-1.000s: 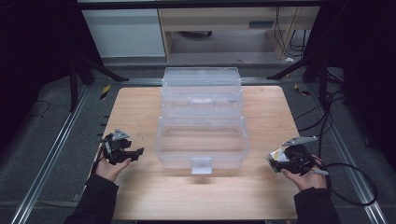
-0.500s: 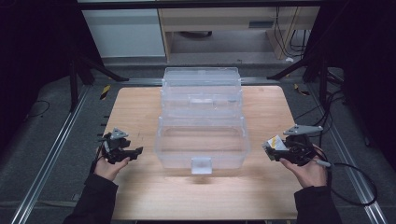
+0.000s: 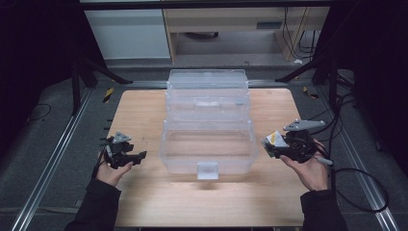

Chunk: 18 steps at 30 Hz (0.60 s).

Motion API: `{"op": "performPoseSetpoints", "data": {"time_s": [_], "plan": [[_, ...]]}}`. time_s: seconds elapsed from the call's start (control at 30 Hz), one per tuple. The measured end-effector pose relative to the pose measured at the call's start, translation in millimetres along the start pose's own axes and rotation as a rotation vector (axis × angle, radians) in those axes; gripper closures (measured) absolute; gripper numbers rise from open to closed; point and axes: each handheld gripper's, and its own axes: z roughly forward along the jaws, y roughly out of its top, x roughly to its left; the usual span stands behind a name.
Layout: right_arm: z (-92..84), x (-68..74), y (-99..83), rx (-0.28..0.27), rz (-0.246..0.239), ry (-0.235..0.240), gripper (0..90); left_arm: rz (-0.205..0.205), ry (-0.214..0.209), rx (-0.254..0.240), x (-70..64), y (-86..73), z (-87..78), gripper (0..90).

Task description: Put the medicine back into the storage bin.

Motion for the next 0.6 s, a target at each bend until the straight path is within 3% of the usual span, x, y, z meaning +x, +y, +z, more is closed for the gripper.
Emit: {"op": "performPoseSetpoints", "data": {"time_s": [0.6], "plan": [[12.1, 19.0, 21.4, -0.011, -0.044, 0.044, 45.4, 0.005, 0.003, 0.003, -0.4, 0.5, -0.5, 35.3]]}}
